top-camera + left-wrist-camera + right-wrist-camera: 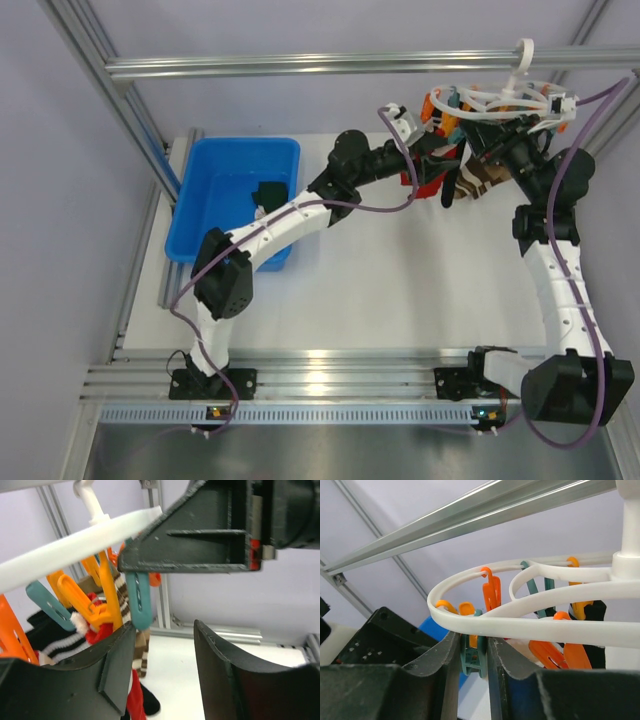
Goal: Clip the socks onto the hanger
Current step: Open the clamp at the hanger, then pick up the sock from the bin.
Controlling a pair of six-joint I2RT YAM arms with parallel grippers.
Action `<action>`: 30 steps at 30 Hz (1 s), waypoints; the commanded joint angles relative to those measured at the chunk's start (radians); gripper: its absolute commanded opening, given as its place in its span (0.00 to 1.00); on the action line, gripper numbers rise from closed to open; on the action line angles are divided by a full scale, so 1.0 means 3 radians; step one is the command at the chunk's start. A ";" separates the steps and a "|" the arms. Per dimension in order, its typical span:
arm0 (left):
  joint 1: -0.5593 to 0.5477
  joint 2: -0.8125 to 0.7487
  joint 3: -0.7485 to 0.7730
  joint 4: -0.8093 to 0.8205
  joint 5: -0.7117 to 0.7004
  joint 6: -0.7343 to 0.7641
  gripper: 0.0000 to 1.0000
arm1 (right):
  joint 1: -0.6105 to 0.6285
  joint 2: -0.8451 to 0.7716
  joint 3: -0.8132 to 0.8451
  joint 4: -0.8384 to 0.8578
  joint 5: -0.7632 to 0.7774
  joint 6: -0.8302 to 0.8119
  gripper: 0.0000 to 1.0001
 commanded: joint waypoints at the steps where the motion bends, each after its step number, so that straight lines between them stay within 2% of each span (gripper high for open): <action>1: 0.0029 -0.0577 -0.0263 -0.0220 0.0148 -0.0042 0.55 | -0.0057 0.0026 0.0216 0.0181 0.0064 0.0136 0.00; 6: 0.0101 -0.1099 -0.0800 -0.0481 0.0041 -0.0002 0.58 | -0.0062 0.0046 0.0221 0.0201 0.0064 0.0305 0.00; 9: 0.0213 -0.1248 -0.0898 -0.0558 -0.0011 -0.0169 0.57 | -0.0072 0.0061 0.0226 0.0217 0.0059 0.0392 0.00; 13: 0.0657 -0.1360 -0.0842 -0.0996 0.0204 -0.0538 0.56 | -0.0144 0.0072 0.0302 0.0166 -0.0094 0.0454 0.00; 17: 0.1189 -0.1503 -0.0878 -0.1554 0.0454 -0.0682 0.55 | -0.0221 0.0112 0.0527 -0.0293 -0.0329 0.0276 0.00; 22: 0.1655 -0.1698 -0.1087 -0.2317 0.0292 -0.0008 0.57 | -0.0272 0.0266 0.0956 -0.0826 -0.0565 0.0162 0.00; 27: 0.1921 -0.1902 -0.1496 -0.2344 0.0127 0.0335 0.59 | -0.0272 0.0292 0.0855 -0.0500 -0.0703 0.0683 0.00; 29: 0.2018 -0.1831 -0.1471 -0.2496 0.0031 0.0615 0.60 | -0.0272 0.0281 0.0788 -0.0387 -0.0673 0.0862 0.00; 30: 0.2054 -0.1770 -0.1360 -0.2740 0.0025 0.0713 0.60 | -0.0272 0.0276 0.0768 -0.0382 -0.0662 0.0923 0.00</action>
